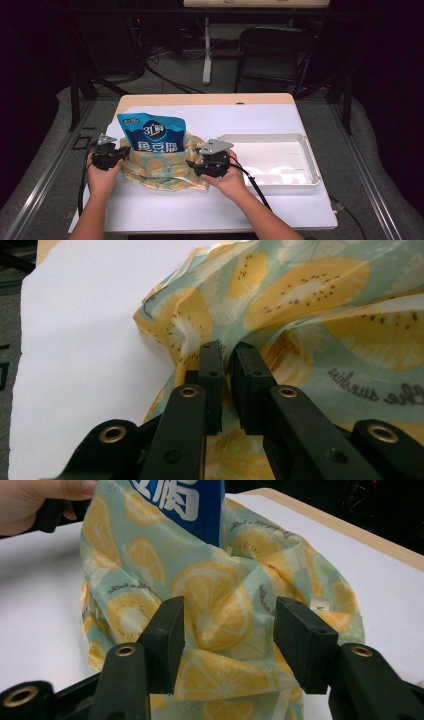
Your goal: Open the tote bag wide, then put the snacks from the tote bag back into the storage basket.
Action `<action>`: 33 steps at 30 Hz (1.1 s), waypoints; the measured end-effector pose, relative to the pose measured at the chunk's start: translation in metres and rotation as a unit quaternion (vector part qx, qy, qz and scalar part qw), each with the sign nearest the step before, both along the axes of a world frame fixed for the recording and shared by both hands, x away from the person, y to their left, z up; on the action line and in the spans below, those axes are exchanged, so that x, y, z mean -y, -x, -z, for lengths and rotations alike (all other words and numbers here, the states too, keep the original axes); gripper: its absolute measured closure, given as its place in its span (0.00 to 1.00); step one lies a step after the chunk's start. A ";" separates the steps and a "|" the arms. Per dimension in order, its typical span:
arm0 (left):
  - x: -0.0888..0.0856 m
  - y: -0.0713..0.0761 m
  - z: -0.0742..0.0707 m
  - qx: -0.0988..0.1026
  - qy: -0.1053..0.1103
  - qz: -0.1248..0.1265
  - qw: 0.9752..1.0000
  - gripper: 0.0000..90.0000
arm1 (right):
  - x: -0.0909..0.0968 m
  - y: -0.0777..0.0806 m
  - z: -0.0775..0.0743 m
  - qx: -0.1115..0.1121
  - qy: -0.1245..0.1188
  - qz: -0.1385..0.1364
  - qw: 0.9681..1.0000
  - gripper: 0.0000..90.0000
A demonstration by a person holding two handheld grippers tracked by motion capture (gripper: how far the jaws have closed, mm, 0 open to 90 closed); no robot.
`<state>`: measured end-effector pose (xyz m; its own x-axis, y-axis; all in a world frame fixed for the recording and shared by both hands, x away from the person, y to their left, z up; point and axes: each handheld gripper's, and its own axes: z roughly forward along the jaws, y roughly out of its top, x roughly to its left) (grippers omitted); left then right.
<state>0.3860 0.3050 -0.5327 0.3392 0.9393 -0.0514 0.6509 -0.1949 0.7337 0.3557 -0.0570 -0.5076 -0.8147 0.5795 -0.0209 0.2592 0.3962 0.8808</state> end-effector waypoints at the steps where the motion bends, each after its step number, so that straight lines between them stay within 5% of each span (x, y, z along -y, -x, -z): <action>1: 0.000 0.000 0.000 0.000 0.000 0.000 1.000 0.92 | -0.002 -0.001 0.001 0.000 0.003 -0.002 1.000 0.51; 4: 0.001 0.000 0.001 0.001 0.000 -0.001 1.000 0.93 | -0.007 0.000 0.004 0.001 0.012 -0.010 1.000 0.52; 10: 0.000 0.000 0.001 0.000 -0.002 0.000 1.000 0.93 | -0.013 0.003 0.006 0.003 0.040 -0.022 0.999 0.78; 17: -0.001 0.001 0.001 0.001 0.000 0.000 1.000 0.93 | -0.012 0.008 0.004 0.002 0.045 -0.038 0.998 0.99; 33: -0.005 0.001 0.003 0.000 0.007 -0.006 1.000 0.93 | -0.013 0.025 0.007 -0.003 0.059 -0.071 0.996 1.00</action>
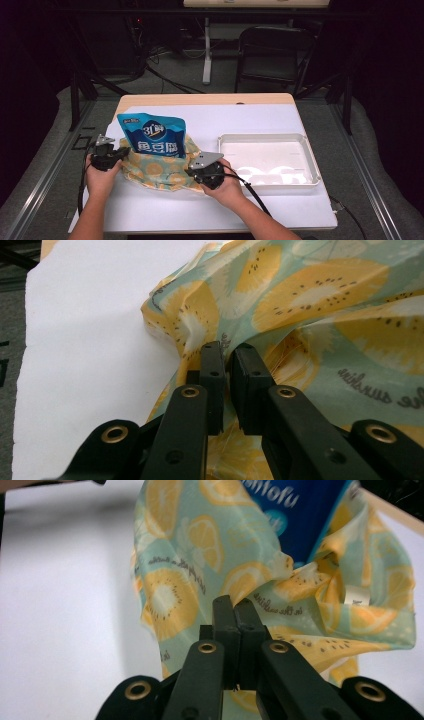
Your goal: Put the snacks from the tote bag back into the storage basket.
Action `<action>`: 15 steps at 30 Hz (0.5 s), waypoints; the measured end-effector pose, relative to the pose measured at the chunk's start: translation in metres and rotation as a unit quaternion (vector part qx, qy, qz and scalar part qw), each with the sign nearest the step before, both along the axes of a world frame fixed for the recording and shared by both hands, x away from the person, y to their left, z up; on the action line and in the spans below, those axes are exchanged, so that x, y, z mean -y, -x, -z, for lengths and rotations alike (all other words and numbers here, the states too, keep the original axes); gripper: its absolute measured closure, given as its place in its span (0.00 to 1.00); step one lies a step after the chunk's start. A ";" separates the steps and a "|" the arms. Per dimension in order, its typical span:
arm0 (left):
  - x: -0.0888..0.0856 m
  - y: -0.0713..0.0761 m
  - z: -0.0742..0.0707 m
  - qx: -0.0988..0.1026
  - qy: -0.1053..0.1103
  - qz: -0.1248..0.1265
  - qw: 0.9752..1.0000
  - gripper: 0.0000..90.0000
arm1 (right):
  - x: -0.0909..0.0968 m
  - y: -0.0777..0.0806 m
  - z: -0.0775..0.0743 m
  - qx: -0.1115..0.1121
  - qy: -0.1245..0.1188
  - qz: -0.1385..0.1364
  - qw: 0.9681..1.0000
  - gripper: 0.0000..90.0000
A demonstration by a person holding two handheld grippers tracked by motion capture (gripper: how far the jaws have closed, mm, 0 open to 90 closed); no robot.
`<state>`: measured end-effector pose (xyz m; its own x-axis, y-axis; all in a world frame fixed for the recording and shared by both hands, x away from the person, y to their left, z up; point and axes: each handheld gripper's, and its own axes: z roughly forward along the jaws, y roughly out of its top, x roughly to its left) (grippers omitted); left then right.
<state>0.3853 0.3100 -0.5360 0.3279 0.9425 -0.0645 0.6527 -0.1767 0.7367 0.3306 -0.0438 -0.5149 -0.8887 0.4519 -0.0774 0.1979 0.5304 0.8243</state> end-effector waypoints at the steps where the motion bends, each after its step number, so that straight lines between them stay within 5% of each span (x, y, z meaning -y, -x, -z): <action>1: 0.000 0.000 0.000 0.000 0.000 0.000 1.000 0.93 | 0.000 0.001 0.002 -0.003 0.005 -0.001 1.000 1.00; 15: -0.001 -0.001 0.000 -0.001 0.002 -0.002 1.000 0.93 | -0.005 0.005 0.020 -0.037 0.040 -0.014 0.998 1.00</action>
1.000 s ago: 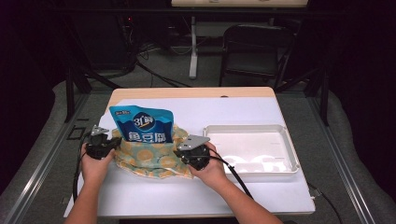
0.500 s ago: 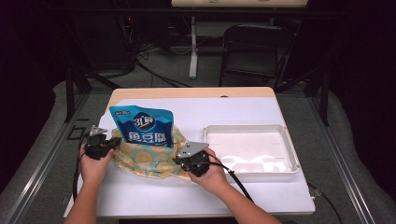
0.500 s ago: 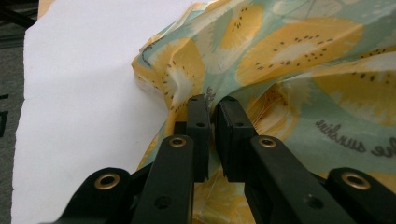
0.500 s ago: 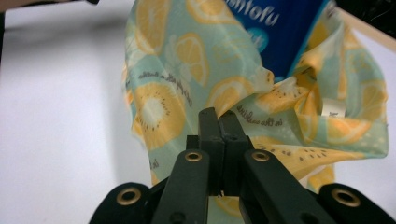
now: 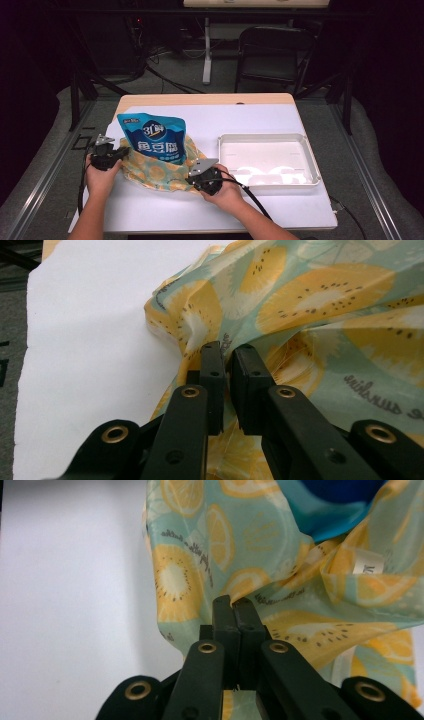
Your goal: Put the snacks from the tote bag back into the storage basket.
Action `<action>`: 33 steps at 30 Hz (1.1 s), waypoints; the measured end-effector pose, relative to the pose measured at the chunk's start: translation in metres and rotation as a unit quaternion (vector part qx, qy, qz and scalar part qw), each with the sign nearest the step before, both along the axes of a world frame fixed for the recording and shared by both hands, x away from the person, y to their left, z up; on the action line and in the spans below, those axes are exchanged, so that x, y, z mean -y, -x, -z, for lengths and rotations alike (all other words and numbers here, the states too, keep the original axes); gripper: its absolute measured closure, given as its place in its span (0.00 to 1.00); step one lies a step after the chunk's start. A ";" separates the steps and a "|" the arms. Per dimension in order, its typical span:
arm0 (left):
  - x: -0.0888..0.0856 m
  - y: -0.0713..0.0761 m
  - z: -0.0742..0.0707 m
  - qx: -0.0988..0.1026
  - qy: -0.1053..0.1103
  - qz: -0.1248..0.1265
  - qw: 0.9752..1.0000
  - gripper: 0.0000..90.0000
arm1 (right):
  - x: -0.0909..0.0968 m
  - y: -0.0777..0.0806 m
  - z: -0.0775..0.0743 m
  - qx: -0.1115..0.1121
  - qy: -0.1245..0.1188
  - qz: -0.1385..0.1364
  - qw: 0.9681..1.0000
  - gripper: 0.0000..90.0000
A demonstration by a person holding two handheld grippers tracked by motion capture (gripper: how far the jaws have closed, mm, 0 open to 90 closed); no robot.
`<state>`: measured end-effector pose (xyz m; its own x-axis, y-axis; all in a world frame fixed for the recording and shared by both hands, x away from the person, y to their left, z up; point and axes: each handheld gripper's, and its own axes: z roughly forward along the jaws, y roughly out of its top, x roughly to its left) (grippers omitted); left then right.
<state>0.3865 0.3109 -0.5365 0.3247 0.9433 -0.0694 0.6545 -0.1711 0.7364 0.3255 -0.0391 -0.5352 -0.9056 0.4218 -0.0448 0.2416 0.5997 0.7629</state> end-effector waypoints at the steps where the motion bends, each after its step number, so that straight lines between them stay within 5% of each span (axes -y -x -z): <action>1: 0.000 0.000 0.000 0.001 0.000 -0.001 1.000 0.93 | -0.001 0.001 0.002 -0.001 0.003 0.000 1.000 1.00; 13: -0.001 0.002 -0.003 0.007 0.008 -0.006 1.000 0.89 | -0.001 0.001 0.006 -0.013 0.003 0.000 1.000 1.00; 19: -0.003 0.011 -0.011 0.018 0.015 -0.013 1.000 0.77 | -0.001 0.000 0.006 -0.018 -0.001 0.001 1.000 1.00; 23: -0.007 0.022 -0.020 0.030 0.005 -0.028 0.999 0.68 | 0.002 -0.001 0.004 -0.019 0.001 0.004 1.000 1.00; 26: -0.011 0.036 -0.028 0.044 0.020 -0.035 0.998 0.65 | 0.003 -0.003 0.004 -0.021 -0.005 0.007 1.000 0.99; 33: -0.007 0.061 -0.037 0.066 0.037 0.001 0.997 0.63 | 0.002 -0.003 0.005 -0.016 -0.010 0.015 1.000 0.99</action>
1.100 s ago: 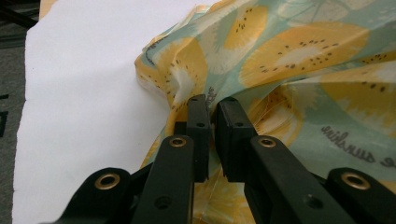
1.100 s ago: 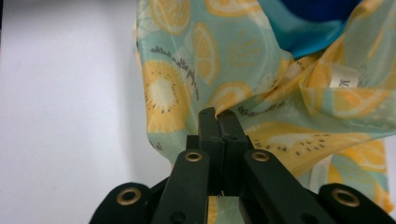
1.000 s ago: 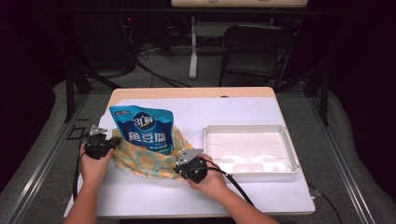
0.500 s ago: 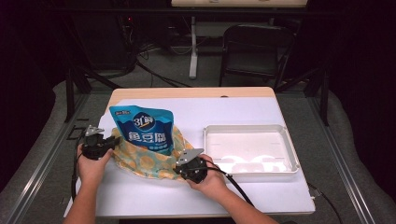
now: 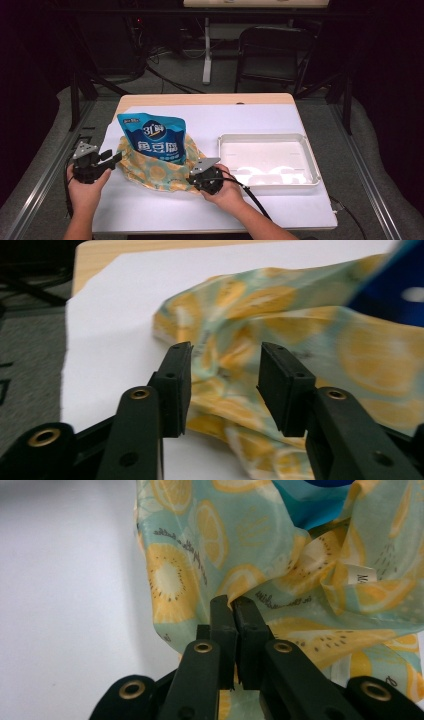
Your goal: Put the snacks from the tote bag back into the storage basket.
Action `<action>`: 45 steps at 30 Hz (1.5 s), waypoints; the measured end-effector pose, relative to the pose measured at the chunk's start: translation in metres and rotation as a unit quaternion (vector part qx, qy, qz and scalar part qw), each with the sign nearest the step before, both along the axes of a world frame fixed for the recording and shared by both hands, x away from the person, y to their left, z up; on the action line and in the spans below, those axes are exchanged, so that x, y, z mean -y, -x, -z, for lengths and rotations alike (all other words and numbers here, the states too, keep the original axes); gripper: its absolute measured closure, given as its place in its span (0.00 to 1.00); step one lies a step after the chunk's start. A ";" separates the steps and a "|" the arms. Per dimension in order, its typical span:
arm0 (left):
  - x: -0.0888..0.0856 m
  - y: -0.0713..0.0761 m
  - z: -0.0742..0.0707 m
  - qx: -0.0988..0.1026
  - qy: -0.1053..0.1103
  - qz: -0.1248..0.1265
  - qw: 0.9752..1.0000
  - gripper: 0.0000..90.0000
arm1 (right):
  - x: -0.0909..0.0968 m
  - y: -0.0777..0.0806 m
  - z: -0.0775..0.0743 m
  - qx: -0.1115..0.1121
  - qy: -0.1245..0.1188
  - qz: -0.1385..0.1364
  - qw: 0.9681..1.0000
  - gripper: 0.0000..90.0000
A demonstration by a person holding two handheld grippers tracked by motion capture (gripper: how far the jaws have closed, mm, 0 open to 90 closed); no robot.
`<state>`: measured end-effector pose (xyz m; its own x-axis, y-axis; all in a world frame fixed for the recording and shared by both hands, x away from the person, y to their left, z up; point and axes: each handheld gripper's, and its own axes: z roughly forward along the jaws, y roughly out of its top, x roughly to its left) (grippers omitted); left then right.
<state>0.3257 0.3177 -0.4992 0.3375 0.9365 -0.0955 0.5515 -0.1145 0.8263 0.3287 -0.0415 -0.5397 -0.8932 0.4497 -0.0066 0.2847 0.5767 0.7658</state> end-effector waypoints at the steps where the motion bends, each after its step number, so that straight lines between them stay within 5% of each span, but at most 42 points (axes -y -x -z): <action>1: 0.003 0.003 0.000 0.002 -0.001 0.006 1.000 0.61 | 0.000 0.000 0.000 -0.001 0.002 0.003 1.000 0.99; 10: 0.023 0.012 0.001 0.002 0.004 0.040 0.999 0.55 | -0.002 -0.003 0.003 0.000 -0.009 0.008 1.000 0.99; 26: 0.038 0.026 -0.004 0.014 0.006 0.059 0.998 0.47 | -0.009 -0.006 0.004 -0.002 -0.010 0.002 1.000 0.98; 45: 0.062 0.037 0.014 -0.010 -0.007 0.086 0.996 0.43 | -0.011 -0.007 0.004 -0.003 -0.015 0.003 1.000 0.98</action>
